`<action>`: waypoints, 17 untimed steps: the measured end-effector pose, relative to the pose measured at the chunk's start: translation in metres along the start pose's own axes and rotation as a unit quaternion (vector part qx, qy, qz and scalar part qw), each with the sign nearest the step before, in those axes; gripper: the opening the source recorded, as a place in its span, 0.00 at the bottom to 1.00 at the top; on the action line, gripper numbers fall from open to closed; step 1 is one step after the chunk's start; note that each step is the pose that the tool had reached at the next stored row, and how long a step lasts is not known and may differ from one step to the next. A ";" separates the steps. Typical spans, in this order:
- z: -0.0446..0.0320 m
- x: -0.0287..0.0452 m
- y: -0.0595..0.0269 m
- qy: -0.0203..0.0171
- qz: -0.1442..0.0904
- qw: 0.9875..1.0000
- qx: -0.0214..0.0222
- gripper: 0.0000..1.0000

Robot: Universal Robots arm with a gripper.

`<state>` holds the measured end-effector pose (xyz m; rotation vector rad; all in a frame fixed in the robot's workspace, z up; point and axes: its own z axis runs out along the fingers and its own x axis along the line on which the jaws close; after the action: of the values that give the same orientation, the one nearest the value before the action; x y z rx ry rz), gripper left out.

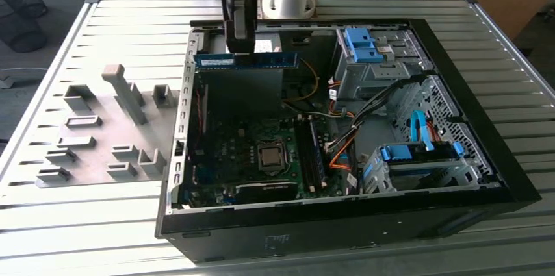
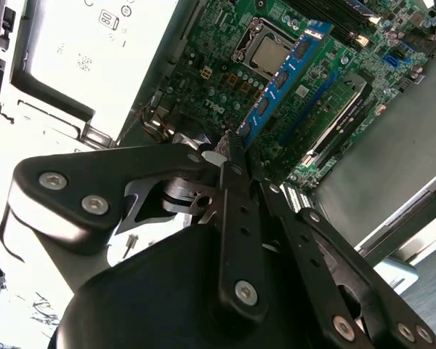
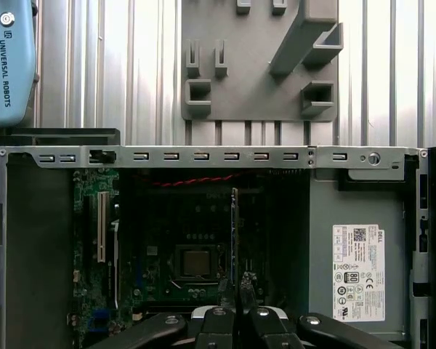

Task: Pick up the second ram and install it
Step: 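Pick up the second ram and move it above second insertion slot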

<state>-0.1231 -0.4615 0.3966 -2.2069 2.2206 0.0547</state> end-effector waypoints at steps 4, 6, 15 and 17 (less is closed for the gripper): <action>0.0000 0.0000 0.0022 0.000 0.000 1.000 0.000 0.14; 0.0000 0.0000 0.0031 0.000 0.000 1.000 0.000 0.14; 0.0001 0.0000 0.0041 0.000 0.000 1.000 0.000 0.14; 0.0001 0.0000 0.0040 0.000 0.000 1.000 0.000 0.14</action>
<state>-0.1270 -0.4615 0.3965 -2.2070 2.2205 0.0547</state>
